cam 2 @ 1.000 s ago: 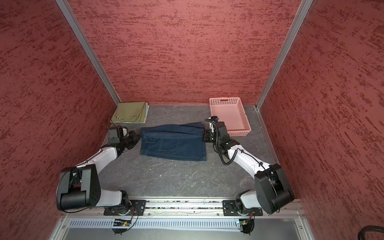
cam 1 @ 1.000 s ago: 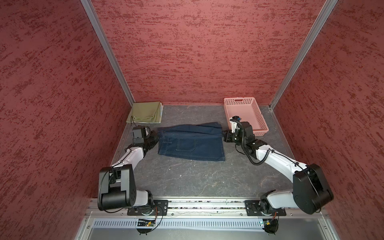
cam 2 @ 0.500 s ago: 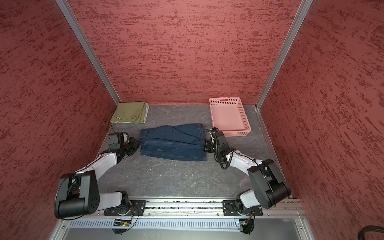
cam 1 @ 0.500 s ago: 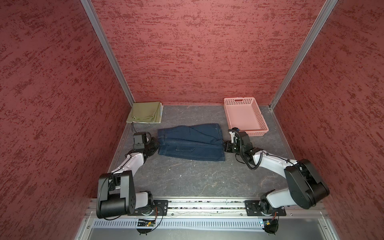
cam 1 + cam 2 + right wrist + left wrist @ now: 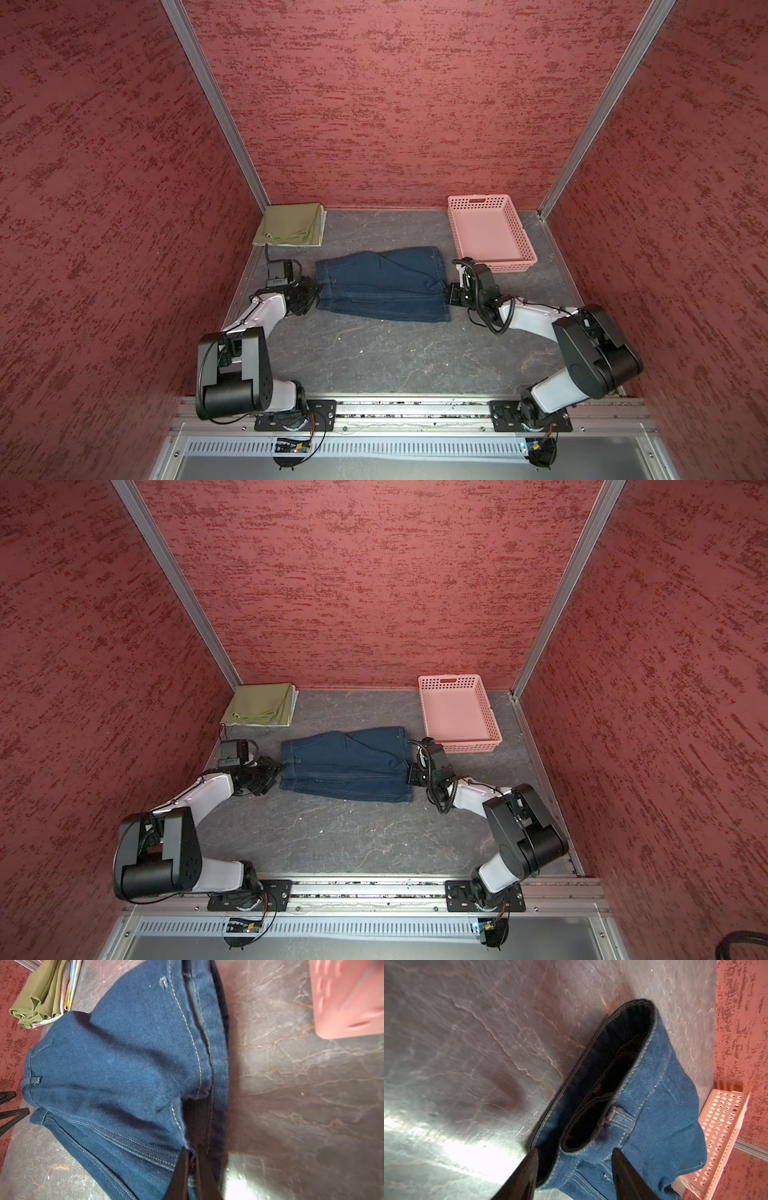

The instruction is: Fold and stack the skirts

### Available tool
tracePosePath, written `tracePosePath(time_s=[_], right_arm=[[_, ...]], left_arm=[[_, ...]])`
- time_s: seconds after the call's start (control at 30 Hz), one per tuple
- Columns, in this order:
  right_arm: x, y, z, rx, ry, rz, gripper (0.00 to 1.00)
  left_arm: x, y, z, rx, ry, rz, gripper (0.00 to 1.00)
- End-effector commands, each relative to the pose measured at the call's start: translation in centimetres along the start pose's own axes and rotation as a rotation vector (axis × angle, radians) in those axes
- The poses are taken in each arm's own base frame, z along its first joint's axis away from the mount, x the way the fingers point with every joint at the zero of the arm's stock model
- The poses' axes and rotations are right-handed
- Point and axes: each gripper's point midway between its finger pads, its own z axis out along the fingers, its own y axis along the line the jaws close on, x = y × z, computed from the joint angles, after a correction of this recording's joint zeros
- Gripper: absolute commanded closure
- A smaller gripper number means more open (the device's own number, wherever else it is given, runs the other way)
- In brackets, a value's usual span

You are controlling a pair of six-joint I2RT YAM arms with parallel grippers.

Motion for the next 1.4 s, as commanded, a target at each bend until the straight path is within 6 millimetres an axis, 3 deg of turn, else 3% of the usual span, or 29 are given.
tracePosePath(time_s=[0.0,0.23,0.33,0.47,0.63,0.87,1.07,1.2,1.37], right_arm=[[-1.4,1.0,0.3,-0.03,-0.033,-0.001,1.0],[-1.3,1.0,0.7,-0.026,-0.021,-0.007,1.0],[-1.4,0.8,0.9,-0.018,-0.019,-0.01,1.0],[-1.3,0.7,1.2,-0.016,-0.012,-0.011,1.0],[-1.3,0.8,1.5,-0.018,-0.006,-0.01,1.0],[-1.5,0.7,1.6,-0.01,-0.008,-0.005,1.0],[-2.1,1.1,1.4,-0.013,-0.018,-0.007,1.0],[-2.6,1.3,1.1,-0.006,-0.026,-0.016,1.0],[-3.1,1.3,0.7,0.011,-0.035,-0.03,1.0]], left_arm=[[0.0,-0.3,-0.5,0.029,0.023,-0.022,0.44],[-0.4,-2.6,0.1,0.186,0.08,-0.018,0.48],[-0.2,-3.0,0.2,0.218,0.097,-0.006,0.54],[0.5,-2.5,0.6,0.223,0.12,-0.002,0.61],[1.3,-1.2,0.9,0.194,0.14,0.001,0.62],[1.7,-0.1,1.1,0.171,0.141,0.014,0.8],[-0.4,-1.3,2.0,0.212,0.08,0.045,0.99],[-1.4,-3.0,1.6,0.261,0.06,0.056,1.0],[-2.2,-4.3,-0.6,0.262,0.013,0.085,1.0]])
